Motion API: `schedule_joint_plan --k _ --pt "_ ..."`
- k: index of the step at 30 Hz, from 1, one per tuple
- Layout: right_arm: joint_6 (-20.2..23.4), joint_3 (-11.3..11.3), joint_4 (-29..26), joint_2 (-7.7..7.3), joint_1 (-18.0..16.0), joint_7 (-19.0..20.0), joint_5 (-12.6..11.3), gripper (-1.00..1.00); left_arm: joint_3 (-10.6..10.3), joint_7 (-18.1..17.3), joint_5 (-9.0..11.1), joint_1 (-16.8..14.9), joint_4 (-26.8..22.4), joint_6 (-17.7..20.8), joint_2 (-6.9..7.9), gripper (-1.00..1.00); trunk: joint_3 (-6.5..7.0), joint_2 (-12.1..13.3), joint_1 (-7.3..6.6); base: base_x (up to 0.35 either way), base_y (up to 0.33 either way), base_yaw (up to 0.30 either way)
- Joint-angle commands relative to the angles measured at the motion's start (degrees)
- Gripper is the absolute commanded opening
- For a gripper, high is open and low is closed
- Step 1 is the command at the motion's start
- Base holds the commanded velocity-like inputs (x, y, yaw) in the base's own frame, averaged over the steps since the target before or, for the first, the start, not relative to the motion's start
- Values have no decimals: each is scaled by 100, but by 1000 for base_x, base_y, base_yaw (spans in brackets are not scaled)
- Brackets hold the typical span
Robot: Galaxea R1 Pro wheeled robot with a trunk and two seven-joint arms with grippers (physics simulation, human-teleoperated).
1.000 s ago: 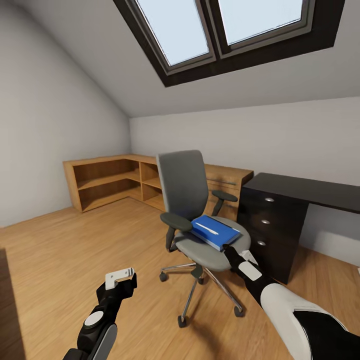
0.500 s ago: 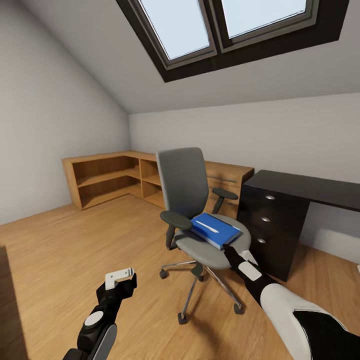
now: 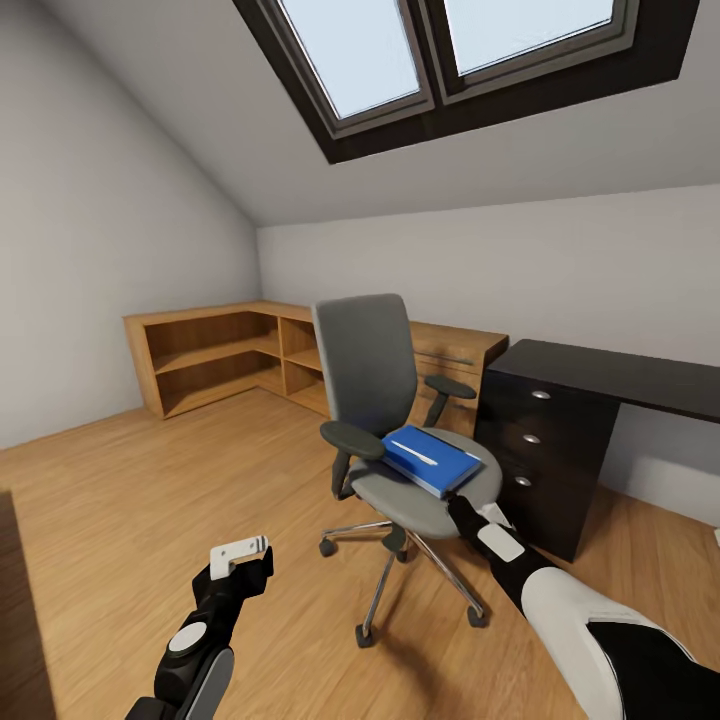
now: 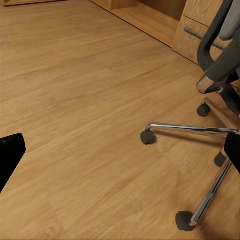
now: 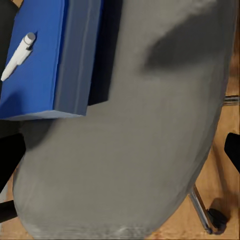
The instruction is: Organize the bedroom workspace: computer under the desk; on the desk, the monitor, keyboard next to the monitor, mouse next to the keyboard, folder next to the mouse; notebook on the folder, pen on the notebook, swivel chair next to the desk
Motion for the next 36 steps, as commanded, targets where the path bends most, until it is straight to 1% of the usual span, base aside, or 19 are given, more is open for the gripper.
schedule_joint_plan --k 1,2,7,13,19,29,36 --pt "90 -36 -6 2 -2 -3 -3 100 -10 47 45 -4 -7 16 3 100 -6 -3 -1 0 0 0" --pt "216 -40 -7 2 -2 -4 -5 100 -10 47 45 -4 -7 16 3 100 -6 -3 -1 0 0 0" --pt "430 -45 -8 -10 -2 -6 -11 100 -10 47 45 -4 -7 16 2 100 -6 -3 -1 0 0 0" --pt "469 -46 -8 -31 -2 -7 -13 100 -10 48 43 -3 -7 16 3 100 -6 -3 -1 14 0 0" --pt "471 -46 -8 -33 -2 -1 -9 100 -14 45 37 0 -7 16 2 100 -6 -3 -1 162 0 0" --pt "447 -39 -14 -27 -2 2 -4 100 -12 44 36 5 -7 16 3 100 -6 -3 -1 53 2 0" --pt "431 -38 -15 -21 -2 2 1 100 -11 45 36 5 -7 16 3 100 -6 -3 -1 167 110 0"
